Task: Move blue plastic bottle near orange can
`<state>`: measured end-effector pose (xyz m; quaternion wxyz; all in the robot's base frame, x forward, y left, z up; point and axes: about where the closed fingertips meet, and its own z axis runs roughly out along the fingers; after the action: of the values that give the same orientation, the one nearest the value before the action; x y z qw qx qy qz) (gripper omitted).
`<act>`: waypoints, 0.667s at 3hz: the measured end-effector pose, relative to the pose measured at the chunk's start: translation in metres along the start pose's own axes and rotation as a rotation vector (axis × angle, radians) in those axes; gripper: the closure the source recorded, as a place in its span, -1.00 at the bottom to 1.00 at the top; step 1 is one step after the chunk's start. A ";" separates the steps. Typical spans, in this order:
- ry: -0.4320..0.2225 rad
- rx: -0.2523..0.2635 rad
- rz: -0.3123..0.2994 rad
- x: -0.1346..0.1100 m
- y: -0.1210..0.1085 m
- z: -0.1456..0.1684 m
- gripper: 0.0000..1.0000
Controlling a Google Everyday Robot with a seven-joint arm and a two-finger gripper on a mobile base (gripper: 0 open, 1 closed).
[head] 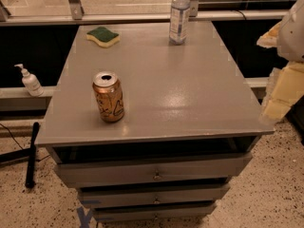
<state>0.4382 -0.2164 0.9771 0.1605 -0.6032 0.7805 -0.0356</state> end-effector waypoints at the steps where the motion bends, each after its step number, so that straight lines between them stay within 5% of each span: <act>1: -0.002 0.005 -0.001 -0.001 -0.001 0.000 -1.00; 2: -0.066 0.035 -0.007 -0.007 -0.036 0.021 -1.00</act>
Offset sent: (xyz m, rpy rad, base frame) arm 0.1310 -0.0030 -0.0317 0.1663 -0.1454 0.0456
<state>0.4798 -0.2163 0.9680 0.1968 -0.6036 0.7720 -0.0300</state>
